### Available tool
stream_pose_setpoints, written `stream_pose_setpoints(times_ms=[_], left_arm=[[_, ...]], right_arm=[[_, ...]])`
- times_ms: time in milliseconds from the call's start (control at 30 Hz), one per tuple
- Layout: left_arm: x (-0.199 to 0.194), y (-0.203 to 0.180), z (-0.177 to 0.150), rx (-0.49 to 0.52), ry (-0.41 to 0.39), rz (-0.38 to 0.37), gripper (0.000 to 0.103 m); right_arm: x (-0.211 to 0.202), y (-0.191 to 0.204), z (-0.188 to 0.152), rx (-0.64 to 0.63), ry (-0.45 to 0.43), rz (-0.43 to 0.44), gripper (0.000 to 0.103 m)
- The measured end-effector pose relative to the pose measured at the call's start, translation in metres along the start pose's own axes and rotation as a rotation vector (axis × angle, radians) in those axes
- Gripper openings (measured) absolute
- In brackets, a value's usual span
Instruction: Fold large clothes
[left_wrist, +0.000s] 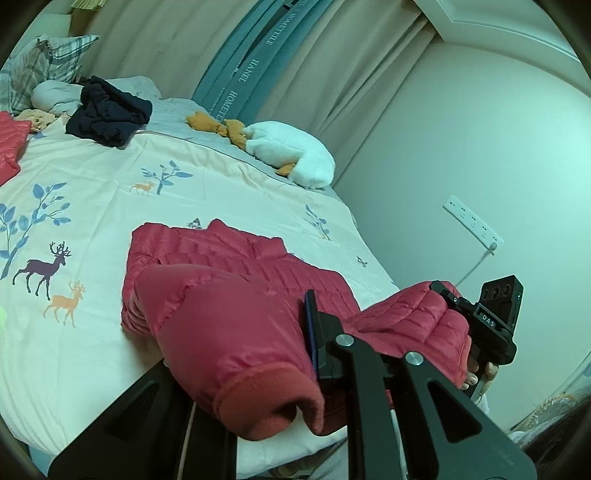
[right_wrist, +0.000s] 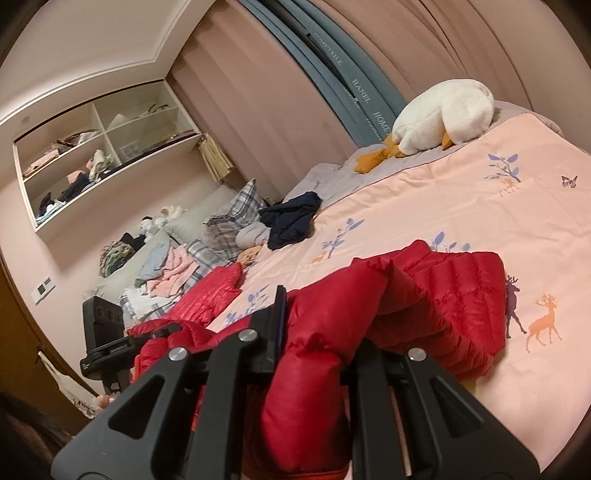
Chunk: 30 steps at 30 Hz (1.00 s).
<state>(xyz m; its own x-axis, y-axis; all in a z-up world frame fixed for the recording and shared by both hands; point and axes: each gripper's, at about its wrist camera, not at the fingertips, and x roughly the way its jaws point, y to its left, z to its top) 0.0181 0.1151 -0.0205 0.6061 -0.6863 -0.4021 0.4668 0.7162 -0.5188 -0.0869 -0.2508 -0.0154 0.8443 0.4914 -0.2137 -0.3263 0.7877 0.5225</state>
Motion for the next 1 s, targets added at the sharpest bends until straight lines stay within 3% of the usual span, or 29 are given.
stream_pose_setpoints(times_ms=[567,1000], left_arm=[[0.034,0.026,0.012,-0.050,0.002,0.078,0.014],[0.050,0.042,0.019,-0.080,0.009,0.087,0.014]], right_arm=[[0.030,-0.028,-0.001,0.047,-0.005,-0.103,0.013],[0.053,-0.040,0.005,0.043,-0.003,-0.147,0.014]])
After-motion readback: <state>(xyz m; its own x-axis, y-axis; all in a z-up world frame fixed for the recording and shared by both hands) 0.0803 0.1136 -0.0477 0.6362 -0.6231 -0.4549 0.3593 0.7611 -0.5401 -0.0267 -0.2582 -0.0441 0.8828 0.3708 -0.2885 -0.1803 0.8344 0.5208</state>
